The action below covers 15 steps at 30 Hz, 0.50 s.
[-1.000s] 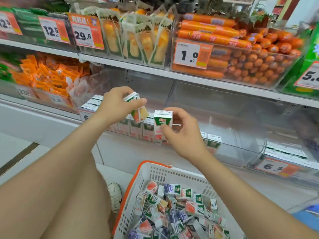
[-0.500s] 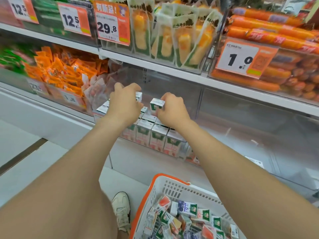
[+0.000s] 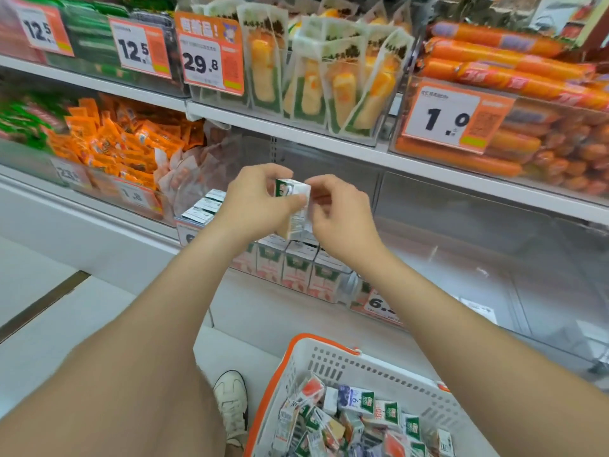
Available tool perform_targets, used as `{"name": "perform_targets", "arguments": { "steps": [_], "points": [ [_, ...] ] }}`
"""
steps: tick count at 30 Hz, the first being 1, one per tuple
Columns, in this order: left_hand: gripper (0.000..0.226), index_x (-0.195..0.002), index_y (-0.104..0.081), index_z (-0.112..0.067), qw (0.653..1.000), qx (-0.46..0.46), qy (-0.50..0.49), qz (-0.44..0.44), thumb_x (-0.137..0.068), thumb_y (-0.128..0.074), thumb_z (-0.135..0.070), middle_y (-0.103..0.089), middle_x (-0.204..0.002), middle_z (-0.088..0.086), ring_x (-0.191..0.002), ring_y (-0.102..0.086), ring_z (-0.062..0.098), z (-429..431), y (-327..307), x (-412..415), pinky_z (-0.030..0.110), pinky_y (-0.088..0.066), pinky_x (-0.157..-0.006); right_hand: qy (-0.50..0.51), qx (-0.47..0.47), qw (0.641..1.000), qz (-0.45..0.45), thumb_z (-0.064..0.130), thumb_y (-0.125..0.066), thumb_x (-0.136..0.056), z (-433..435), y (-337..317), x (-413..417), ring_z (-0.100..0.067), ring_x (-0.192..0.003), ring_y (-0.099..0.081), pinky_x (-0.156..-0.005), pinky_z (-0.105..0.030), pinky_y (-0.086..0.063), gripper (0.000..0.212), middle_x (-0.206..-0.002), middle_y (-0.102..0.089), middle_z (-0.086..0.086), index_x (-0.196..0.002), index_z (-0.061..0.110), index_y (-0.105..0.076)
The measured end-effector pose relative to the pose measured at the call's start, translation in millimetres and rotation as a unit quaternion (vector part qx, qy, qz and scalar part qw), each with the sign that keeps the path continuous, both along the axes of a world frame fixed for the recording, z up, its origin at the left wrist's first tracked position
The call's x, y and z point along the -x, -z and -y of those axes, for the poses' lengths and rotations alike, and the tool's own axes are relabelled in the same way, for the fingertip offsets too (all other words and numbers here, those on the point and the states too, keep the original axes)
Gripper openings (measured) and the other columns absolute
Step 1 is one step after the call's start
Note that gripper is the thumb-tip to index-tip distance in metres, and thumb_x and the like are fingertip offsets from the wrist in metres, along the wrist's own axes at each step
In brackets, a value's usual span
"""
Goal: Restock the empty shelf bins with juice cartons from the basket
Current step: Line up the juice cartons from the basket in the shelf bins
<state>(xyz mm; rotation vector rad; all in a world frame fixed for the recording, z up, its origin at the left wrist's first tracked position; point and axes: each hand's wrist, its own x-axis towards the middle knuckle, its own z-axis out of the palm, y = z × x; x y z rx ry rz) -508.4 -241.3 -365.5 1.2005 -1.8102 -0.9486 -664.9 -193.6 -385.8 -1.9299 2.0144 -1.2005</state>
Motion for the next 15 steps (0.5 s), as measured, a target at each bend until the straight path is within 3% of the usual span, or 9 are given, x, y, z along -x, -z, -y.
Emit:
{"name": "perform_targets", "arguments": {
  "steps": [2, 7, 10, 12, 15],
  "points": [
    [0.041, -0.128, -0.07, -0.03, 0.995, -0.054, 0.055, -0.064, -0.089, -0.083, -0.033, -0.076, -0.109, -0.003, -0.092, -0.074, 0.008, -16, -3, 14, 0.028, -0.06, -0.079, 0.0, 0.055, 0.994, 0.096, -0.002, -0.058, -0.089, -35, -7, 8, -0.005, -0.095, -0.069, -0.086, -0.022, -0.057, 0.039, -0.104, -0.073, 0.01, -0.12, 0.019, -0.069],
    [0.038, -0.128, -0.066, -0.021, 0.969, -0.135, 0.169, -0.121, -0.095, -0.079, -0.033, -0.079, -0.111, -0.002, -0.101, -0.076, 0.011, -58, -3, 54, 0.034, -0.055, -0.084, 0.006, 0.053, 0.971, 0.232, -0.001, -0.065, -0.089, -100, -5, 51, -0.01, -0.101, -0.072, -0.093, -0.036, -0.06, 0.04, -0.108, -0.076, 0.008, -0.121, 0.022, -0.067],
    [0.026, -0.123, -0.072, -0.015, 0.954, -0.137, 0.238, -0.124, -0.102, -0.069, -0.03, -0.08, -0.109, 0.009, -0.102, -0.075, 0.026, -83, 0, 80, 0.044, -0.055, -0.092, -0.001, 0.013, 0.948, 0.319, -0.003, -0.069, -0.089, -134, -2, 84, -0.016, -0.11, -0.071, -0.098, -0.042, -0.059, 0.046, -0.12, -0.074, 0.001, -0.129, 0.02, -0.066],
    [0.021, -0.119, -0.076, -0.016, 0.95, -0.12, 0.255, -0.131, -0.104, -0.066, -0.027, -0.076, -0.111, 0.021, -0.093, -0.067, 0.032, -93, 5, 93, 0.05, -0.054, -0.088, -0.012, 0.005, 0.932, 0.362, -0.005, -0.072, -0.087, -150, -1, 100, -0.021, -0.111, -0.072, -0.097, -0.043, -0.06, 0.05, -0.123, -0.074, -0.005, -0.131, 0.018, -0.067],
    [0.022, -0.119, -0.077, -0.017, 0.948, -0.104, 0.275, -0.119, -0.106, -0.062, -0.025, -0.077, -0.111, 0.018, -0.091, -0.068, 0.033, -113, 9, 119, 0.06, -0.056, -0.091, -0.001, 0.003, 0.93, 0.367, -0.01, -0.072, -0.088, -175, -1, 125, -0.021, -0.109, -0.073, -0.095, -0.039, -0.06, 0.047, -0.121, -0.075, -0.006, -0.129, 0.012, -0.069]
  ]
}}
